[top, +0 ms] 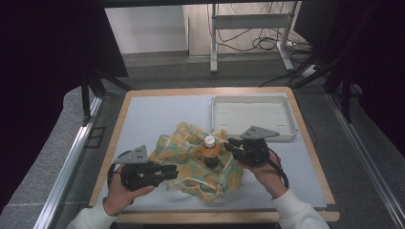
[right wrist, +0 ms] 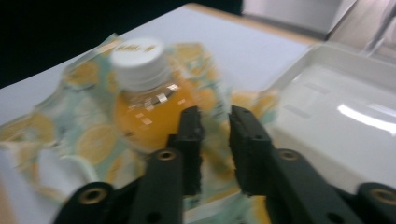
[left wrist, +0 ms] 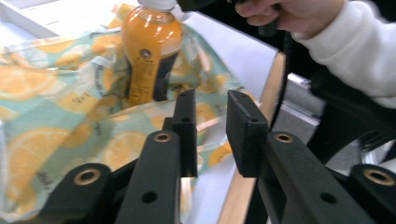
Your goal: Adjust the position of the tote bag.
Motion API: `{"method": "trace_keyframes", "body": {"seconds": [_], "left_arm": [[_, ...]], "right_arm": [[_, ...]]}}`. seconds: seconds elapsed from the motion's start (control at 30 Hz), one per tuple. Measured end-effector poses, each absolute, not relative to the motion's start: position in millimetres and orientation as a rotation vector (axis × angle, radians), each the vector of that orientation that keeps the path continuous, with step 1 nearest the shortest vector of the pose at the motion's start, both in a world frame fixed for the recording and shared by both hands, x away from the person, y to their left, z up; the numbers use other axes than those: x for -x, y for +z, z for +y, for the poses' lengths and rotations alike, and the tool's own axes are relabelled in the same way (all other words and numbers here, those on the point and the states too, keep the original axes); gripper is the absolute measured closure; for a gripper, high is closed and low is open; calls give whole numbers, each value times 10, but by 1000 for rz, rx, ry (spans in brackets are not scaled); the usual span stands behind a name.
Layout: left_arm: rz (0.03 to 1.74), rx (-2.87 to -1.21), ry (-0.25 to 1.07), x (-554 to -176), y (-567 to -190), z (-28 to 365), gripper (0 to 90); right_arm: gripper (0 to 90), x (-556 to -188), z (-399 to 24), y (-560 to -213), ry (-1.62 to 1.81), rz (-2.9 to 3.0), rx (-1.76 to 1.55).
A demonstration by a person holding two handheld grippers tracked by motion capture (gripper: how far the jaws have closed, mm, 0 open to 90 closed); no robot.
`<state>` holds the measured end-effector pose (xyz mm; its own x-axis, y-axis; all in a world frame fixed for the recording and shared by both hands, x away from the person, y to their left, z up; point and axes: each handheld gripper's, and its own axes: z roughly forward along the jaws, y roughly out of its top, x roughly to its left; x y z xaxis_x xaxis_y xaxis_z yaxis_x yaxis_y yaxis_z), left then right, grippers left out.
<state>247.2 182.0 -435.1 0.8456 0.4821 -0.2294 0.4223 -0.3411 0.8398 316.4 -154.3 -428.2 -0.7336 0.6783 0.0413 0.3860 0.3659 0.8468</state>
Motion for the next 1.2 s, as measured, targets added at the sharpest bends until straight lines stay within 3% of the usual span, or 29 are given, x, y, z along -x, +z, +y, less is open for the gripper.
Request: {"method": "trace_keyframes", "body": {"seconds": [0.13, 0.27, 0.63, 1.2], "left_arm": [[730, -2031, 94, -2758, -4507, 1728, 854], [786, -2099, 105, -3064, -4682, 1582, 890], [856, -2122, 116, -3436, -4837, 1352, 896], [1094, -2084, 78, -3893, -5158, 1540, 900]], "right_arm": [[873, -3137, -1444, -4379, 1222, 2389, -926], [891, -3208, -1429, -4529, 1137, 2426, -973], [890, -3275, -1431, -4813, 1085, 2500, -995], [892, -3110, -1460, -5110, 1008, 2624, -967]]}}
